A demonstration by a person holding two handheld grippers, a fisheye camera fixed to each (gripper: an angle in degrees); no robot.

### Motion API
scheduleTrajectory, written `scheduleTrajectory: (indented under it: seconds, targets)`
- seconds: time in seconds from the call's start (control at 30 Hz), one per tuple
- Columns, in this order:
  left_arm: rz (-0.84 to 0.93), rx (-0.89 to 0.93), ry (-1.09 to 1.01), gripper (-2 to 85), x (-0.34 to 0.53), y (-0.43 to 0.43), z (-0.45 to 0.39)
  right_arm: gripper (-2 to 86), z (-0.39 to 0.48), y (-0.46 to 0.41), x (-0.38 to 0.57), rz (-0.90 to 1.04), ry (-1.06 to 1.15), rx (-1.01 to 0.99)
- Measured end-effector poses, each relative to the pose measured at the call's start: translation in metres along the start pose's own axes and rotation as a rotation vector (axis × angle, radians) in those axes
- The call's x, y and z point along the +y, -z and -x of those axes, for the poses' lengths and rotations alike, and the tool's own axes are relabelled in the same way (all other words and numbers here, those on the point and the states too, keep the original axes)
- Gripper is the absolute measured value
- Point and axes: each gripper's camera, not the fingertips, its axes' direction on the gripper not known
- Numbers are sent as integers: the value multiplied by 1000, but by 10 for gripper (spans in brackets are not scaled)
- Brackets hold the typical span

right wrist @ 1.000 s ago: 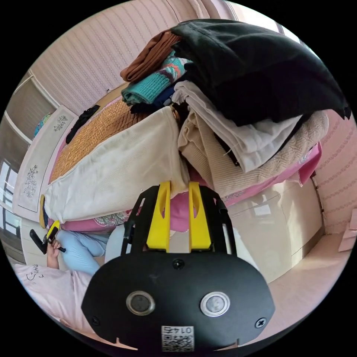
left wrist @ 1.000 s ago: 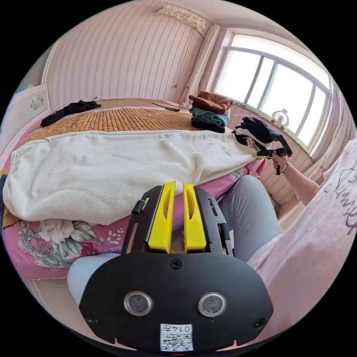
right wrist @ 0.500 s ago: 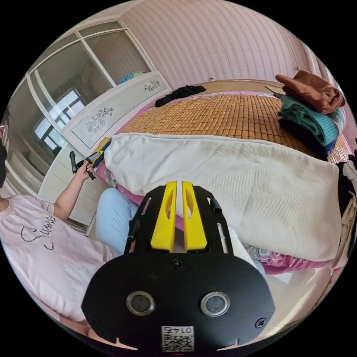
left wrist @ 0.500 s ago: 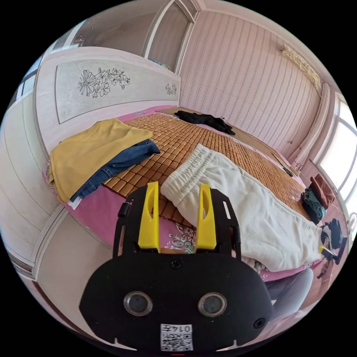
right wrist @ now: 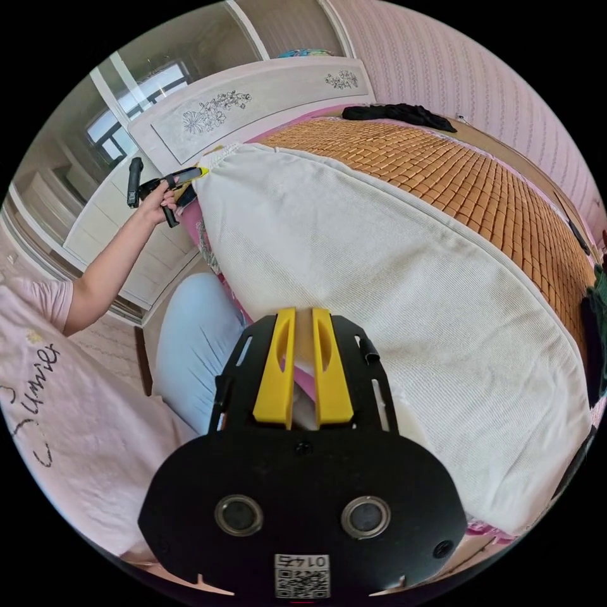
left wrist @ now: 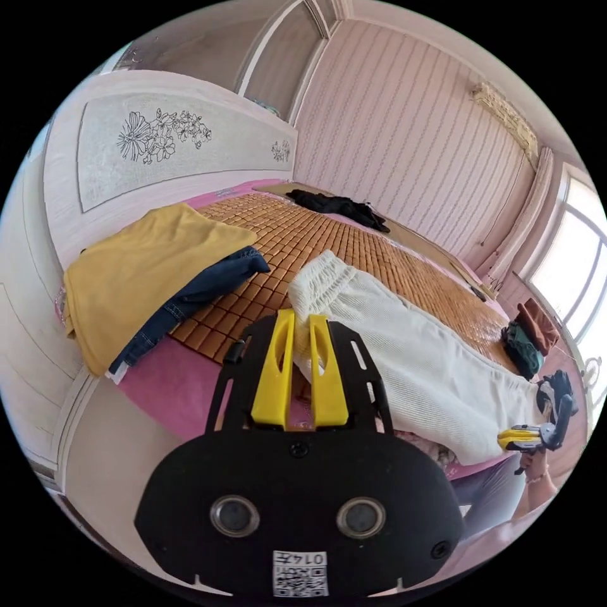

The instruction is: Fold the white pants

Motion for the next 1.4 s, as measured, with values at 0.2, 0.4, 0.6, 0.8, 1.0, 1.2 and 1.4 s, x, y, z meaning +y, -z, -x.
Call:
scheduleTrajectory:
  seconds: [0.2,0.4,0.6,0.8,1.0,1.2,1.4]
  targets:
    - [-2,-32,-85,82,14,8,-7,27,-4,-3,-6,-27,-39,-99]
    - [-136,-193,-279,23,43,81,-45,5,-27,36,2,-113,-138,40]
    - [-117,-28,-310,-6,46,96,-79,-2,-40,48,-6,-94,-165,164]
    - [5,184,-481,-8,-7,29,-181,-8,-20,22,-82,-56,9,469]
    - [129,-3,-519,-8,-68,-78,-251,-6,-61,-28,-158,154,-56,517]
    - [286,-25,-520,-9,-80,-134,-262,-5,-97,-38,-170,108,-151,350]
    - [164,-39,-462,-9,-79,-74,-258,-6,-78,-8,-166,63,-114,277]
